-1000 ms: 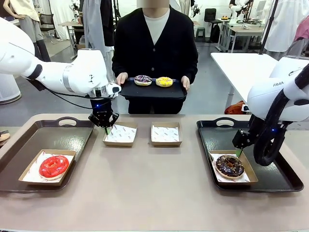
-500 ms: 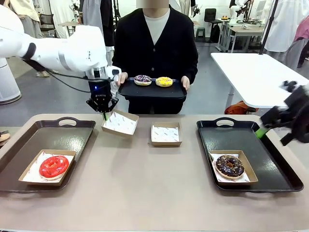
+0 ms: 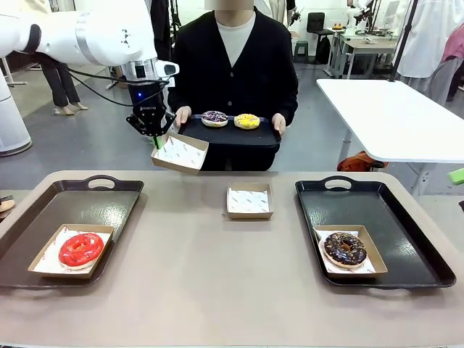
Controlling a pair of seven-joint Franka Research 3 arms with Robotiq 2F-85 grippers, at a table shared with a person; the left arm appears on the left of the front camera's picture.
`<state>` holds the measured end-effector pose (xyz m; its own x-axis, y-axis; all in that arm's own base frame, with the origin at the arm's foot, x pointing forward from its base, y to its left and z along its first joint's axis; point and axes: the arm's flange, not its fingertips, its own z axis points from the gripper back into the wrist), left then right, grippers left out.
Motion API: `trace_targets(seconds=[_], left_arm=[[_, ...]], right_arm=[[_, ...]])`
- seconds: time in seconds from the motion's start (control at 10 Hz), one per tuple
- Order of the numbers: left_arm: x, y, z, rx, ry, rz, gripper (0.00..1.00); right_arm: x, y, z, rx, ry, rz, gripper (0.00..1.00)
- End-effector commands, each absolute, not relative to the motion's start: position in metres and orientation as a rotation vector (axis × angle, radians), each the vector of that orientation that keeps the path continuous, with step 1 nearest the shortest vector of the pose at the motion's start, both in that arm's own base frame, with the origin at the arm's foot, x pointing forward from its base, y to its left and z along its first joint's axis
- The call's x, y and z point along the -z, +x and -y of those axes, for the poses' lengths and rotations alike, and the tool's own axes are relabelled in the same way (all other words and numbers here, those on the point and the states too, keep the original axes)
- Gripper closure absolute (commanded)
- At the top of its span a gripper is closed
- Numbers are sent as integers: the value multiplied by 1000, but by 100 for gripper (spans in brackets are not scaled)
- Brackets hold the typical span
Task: Individually package the donuts and arrange them on the tray.
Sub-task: Place the picked Paper togo box on the Handle tray while simultaneously picking up another Paper togo box from the table with the other hand.
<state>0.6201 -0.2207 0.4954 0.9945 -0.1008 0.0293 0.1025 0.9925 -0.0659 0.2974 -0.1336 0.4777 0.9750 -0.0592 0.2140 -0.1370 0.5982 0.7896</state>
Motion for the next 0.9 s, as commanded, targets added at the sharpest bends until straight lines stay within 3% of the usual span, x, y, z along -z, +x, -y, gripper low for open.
trace_targets(seconds=[0.0, 0.8], left_arm=[[-492, 634, 225, 78, -61, 11, 100], [-498, 660, 225, 27, -58, 20, 100]], right_arm=[[-471, 324, 175, -60, 1087, 183, 0], [-425, 349, 233, -16, 1297, 164, 0]])
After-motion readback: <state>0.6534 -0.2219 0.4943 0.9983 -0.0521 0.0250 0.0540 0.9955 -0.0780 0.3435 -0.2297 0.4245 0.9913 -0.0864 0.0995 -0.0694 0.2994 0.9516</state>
